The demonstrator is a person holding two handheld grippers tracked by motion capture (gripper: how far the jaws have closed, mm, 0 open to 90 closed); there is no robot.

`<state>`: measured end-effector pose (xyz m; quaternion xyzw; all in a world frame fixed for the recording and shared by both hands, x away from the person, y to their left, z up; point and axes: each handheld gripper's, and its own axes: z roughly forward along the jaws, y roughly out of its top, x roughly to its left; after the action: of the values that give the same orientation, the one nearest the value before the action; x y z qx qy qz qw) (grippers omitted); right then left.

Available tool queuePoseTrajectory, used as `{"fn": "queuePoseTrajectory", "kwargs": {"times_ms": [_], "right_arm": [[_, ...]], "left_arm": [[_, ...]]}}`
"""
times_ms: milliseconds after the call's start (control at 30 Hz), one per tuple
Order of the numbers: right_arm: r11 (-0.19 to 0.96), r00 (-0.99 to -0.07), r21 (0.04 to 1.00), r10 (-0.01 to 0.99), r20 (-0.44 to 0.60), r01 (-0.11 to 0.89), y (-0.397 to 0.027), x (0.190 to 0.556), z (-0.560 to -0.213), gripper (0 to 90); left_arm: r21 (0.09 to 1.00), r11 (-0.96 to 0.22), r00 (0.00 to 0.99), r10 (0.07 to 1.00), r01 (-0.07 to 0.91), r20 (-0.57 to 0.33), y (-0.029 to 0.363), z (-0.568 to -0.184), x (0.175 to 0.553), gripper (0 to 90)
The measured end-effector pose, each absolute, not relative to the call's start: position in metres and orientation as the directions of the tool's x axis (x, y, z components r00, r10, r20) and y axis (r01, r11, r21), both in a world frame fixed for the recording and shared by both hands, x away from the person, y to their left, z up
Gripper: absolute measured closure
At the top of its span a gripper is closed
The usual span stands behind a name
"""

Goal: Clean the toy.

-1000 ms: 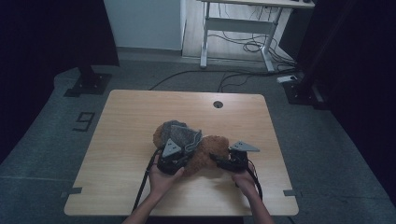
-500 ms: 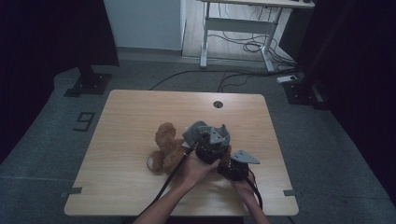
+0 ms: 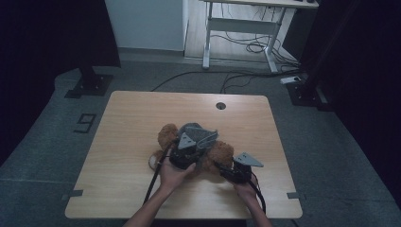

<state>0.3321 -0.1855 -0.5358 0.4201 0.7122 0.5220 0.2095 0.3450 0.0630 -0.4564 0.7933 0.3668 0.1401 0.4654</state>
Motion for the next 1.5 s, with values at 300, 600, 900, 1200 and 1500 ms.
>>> {"fn": "queuePoseTrajectory", "kwargs": {"times_ms": [300, 600, 900, 1200, 1500], "right_arm": [[0.097, -0.571, 0.924, 0.808, 0.144, 0.37, -0.188, 0.333, -0.538, 44.6], [0.095, -0.566, 0.925, 0.812, 0.141, 0.367, -0.188, 0.332, -0.539, 45.3], [0.101, -0.564, 0.928, 0.815, 0.131, 0.36, -0.188, 0.331, -0.539, 45.7], [0.107, -0.57, 0.929, 0.812, 0.123, 0.353, -0.189, 0.331, -0.54, 45.6], [0.119, -0.568, 0.928, 0.815, 0.112, 0.353, -0.188, 0.331, -0.54, 45.6]], "left_arm": [[0.84, -0.236, 0.585, 0.803, 0.488, -0.115, 0.129, -0.45, 0.351, 81.5], [0.793, -0.143, 0.487, 0.847, 0.592, -0.211, 0.182, -0.467, 0.363, 81.4], [0.866, -0.194, 0.648, 0.74, 0.46, -0.178, 0.112, -0.415, 0.353, 81.2], [0.835, -0.35, 0.782, 0.606, 0.424, -0.143, -0.016, -0.418, 0.367, 80.8], [0.79, -0.378, 0.716, 0.69, 0.482, -0.107, 0.005, -0.449, 0.381, 80.9]]}}
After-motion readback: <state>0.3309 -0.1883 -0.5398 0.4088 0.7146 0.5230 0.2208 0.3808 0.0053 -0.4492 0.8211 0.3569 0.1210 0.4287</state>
